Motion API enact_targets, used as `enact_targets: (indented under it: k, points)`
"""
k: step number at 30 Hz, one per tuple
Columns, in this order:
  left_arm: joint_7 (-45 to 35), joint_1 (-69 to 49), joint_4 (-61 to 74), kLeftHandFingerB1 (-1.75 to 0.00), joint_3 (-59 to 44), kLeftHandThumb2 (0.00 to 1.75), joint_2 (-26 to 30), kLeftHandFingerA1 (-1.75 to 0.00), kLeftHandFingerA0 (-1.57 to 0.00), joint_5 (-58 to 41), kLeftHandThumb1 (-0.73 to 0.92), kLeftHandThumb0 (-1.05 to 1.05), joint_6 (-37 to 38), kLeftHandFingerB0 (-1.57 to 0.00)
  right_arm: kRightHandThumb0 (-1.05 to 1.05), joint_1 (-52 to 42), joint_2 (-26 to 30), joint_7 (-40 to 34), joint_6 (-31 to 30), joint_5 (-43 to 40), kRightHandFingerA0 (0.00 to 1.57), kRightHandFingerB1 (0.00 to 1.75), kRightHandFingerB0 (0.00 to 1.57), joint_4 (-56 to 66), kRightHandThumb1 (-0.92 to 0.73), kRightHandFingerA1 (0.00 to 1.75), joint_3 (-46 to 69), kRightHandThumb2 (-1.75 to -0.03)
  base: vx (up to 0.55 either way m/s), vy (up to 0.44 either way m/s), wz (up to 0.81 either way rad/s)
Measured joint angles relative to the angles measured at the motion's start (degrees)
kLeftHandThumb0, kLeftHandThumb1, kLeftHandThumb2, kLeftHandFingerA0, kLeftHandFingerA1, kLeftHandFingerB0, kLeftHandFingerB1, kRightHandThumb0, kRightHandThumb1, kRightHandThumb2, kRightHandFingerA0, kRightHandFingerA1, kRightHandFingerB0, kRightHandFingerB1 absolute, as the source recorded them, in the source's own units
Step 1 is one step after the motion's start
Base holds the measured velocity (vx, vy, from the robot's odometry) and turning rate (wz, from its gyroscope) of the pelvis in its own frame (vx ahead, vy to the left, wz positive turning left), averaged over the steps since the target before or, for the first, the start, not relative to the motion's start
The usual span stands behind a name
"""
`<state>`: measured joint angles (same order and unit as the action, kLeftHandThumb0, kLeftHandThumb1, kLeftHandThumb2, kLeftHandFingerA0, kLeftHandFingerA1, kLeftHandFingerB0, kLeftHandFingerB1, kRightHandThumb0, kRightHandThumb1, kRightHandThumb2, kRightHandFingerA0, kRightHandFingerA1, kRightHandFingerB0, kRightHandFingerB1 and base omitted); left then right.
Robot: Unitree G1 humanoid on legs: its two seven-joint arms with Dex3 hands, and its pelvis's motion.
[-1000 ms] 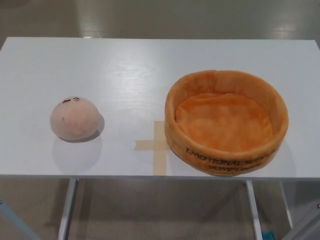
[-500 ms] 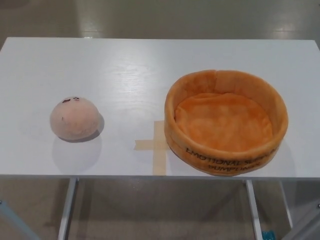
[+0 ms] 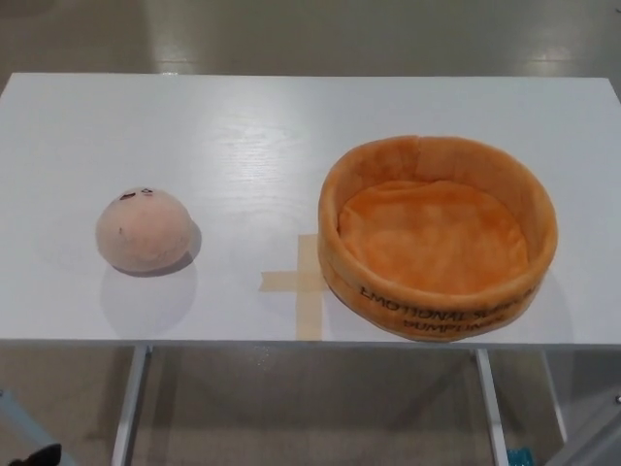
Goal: Use the left hand to pick up the pink round toy on the left and place it inside the orange plate on the desk.
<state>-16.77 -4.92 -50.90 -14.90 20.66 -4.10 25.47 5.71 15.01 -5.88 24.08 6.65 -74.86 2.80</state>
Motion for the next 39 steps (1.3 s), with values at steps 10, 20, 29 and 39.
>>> enact_targets:
  k: [10,20,29,39]
  points:
    - [-8.91,-10.01,22.50,-0.43,0.41,0.91,7.10,-0.56,-0.33,-3.80,0.49,-0.09,0.03,0.00,-0.37,0.22,0.00,-0.02,-0.01,0.06,0.76,0.44,0.61,0.01,-0.58,0.62,-0.08,-0.58,0.00,0.000,0.00]
    - [-17.11,-19.60,46.09,-0.44,-0.64,0.90,15.06,-0.59,-0.38,-9.86,0.46,-0.16,-0.59,-0.03,-0.35,0.34,0.00,-0.02,-0.01,0.05,0.74,0.43,0.59,0.03,-0.59,0.60,-0.06,-0.58,0.00,0.000,0.00]
    - [-21.94,-23.32,62.79,-0.21,-3.81,0.60,17.17,-0.37,-0.15,-17.74,0.64,-0.14,-1.00,-0.03,-0.36,0.55,0.00,-0.02,-0.02,0.06,0.75,0.44,0.60,0.03,-0.58,0.61,-0.07,-0.58,0.00,0.000,0.00]
    - [-18.21,-7.57,67.82,-0.24,-3.60,0.59,13.20,-0.37,-0.19,-20.35,0.62,-0.10,-4.79,-0.11,-0.37,0.37,0.02,0.01,-0.07,-0.01,0.78,0.43,0.61,-0.16,-0.58,0.63,0.39,-0.58,0.00,0.000,0.00]
